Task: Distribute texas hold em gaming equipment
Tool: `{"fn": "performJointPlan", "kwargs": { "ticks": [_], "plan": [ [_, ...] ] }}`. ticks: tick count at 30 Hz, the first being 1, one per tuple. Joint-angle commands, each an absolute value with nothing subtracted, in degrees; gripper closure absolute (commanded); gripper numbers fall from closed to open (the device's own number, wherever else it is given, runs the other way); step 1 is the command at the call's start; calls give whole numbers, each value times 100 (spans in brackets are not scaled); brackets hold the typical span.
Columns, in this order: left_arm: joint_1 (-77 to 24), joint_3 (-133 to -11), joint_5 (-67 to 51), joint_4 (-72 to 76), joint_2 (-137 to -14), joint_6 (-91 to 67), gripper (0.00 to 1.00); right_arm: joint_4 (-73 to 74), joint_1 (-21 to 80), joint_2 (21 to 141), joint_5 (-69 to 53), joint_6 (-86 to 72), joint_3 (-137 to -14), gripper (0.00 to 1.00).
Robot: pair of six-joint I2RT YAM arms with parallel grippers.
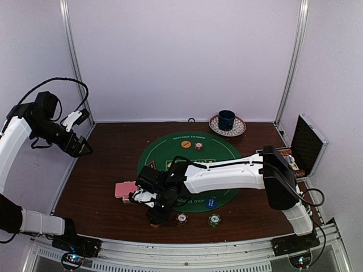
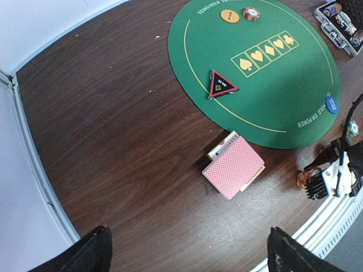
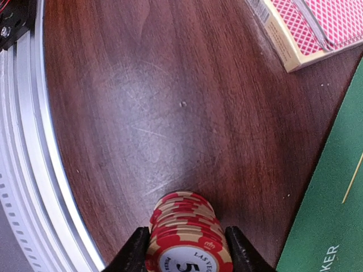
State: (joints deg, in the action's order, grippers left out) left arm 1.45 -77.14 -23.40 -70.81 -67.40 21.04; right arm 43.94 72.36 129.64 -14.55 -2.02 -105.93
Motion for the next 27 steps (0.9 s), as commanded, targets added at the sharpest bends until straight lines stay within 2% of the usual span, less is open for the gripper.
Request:
{"fn": "performJointPlan", "kwargs": {
  "ticks": [1,8,17,21,27],
  "plan": [
    [185,-7778,-2400,-7084,-6632,2071,3,4425,7287,12895,-1432,-180,-10749,61],
    [184,-7785,-2404,-7110,-6626,2076,2,4508,7343,12761,-1400,-141,-10820,70],
    [182,-7787,-2392,-7117,-6618,2087,2,4851,7323,12595,-1217,-79,-11306,74],
    [180,-7787,-2361,-7119,-6619,2101,2,4905,7181,12658,-1117,-136,-11560,80],
    [184,-7735,-2341,-7121,-6612,2120,3,4725,6774,13023,-624,-374,-11993,83]
  ]
}}
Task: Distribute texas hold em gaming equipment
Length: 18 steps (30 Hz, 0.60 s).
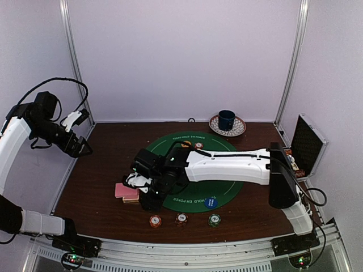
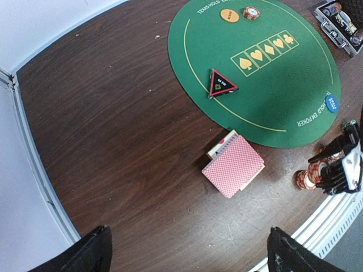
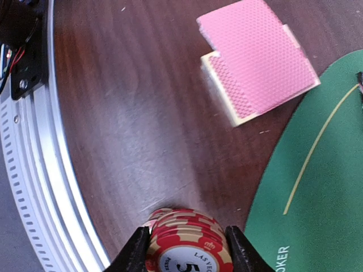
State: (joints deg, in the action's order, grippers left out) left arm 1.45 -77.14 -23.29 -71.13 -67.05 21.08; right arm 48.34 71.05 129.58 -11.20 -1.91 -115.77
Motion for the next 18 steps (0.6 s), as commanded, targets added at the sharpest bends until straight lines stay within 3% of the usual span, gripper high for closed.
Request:
{"fn": "performJointPlan", "kwargs": {
  "ticks": [1,11,18],
  "plan": [
    [178,-7734,-2354,-7120,-6618,2118,2,4661,6680,13156,-535,-430,-12136,83],
    [180,-7778,-2438,-7121,-6638,2110,2,4375,5978,14574,-133,-859,-13491,87],
    [179,-7748,-2452,-7115,-6653,2148,2,4413,5897,15029,-252,-918,-13803,86]
  ]
}}
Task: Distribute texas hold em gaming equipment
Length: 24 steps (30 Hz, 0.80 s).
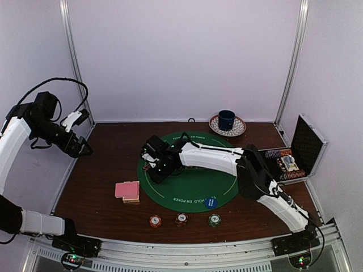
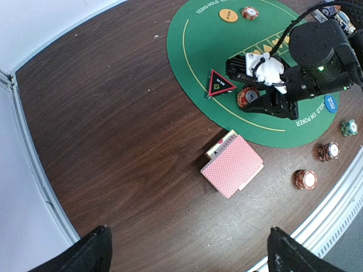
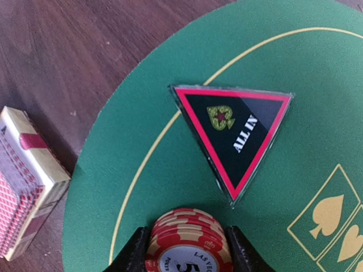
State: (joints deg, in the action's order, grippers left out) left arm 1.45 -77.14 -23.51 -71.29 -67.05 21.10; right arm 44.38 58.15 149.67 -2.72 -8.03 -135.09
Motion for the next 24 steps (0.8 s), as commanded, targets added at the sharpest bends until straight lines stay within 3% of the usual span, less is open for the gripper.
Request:
{"fn": "performJointPlan", "kwargs": {
  "ticks": [1,11,15,19,24],
  "plan": [
    [178,-7739,-2452,-7115,-6658,2153,3,4401,5897,15058,-274,-934,-13803,85],
    [184,-7743,-2420,-7112,-6646,2169,3,4343,5905,15240,-576,-1149,-13883,81],
    [178,-7742,-2432,-7113,-6661,2171,2,4393,5897,15220,-484,-1147,-13893,57],
    [176,-7743,-2447,-7125,-6655,2162,2,4420,5898,15058,-391,-1096,-13861,41],
    [184,-7732,-2440,-7119,-6623,2156,2,4435,5908,14721,-318,-999,-13791,37]
  ]
}}
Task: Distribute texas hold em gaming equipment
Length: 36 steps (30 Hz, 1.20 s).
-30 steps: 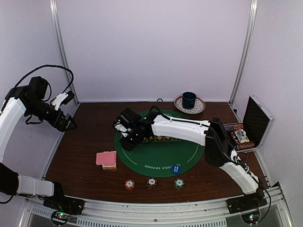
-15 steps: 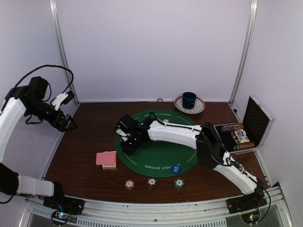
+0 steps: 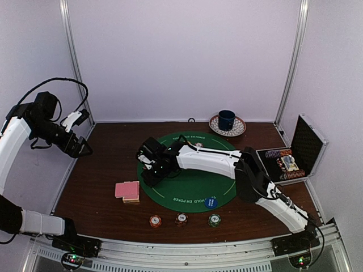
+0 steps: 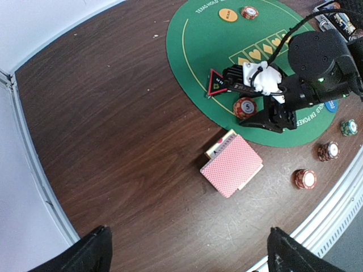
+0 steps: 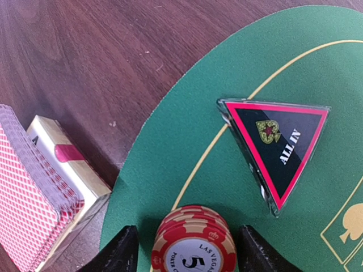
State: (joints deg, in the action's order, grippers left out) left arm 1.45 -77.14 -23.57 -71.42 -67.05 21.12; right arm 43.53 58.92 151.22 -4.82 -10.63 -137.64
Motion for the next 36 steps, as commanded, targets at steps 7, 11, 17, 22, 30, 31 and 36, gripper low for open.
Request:
{"fn": "performJointPlan", "kwargs": {
  "ticks": [7,11,17,22,30,31,36],
  "plan": [
    [184,-7743,-2433,-7119,-6571,2136,3,4358,6148,13670,-238,-829,-12798,34],
    [180,-7756,-2448,-7121,-6558,2121,2,4104,6438,12891,-363,-751,-11673,28],
    [185,-7778,-2435,-7165,-6513,2127,2,4012,7058,12431,-579,-610,-10647,15],
    [180,-7806,-2452,-7222,-6479,2110,2,4020,7412,12631,-672,-541,-10533,12],
    [184,-7875,-2485,-7281,-6468,2095,3,4146,7474,12917,-530,-418,-10608,11],
    [182,-7875,-2487,-7288,-6470,2092,2,4160,7477,12953,-526,-409,-10608,11],
    [180,-7883,-2494,-7289,-6490,2101,2,4190,7479,13114,-558,-404,-10667,13]
  ]
}}
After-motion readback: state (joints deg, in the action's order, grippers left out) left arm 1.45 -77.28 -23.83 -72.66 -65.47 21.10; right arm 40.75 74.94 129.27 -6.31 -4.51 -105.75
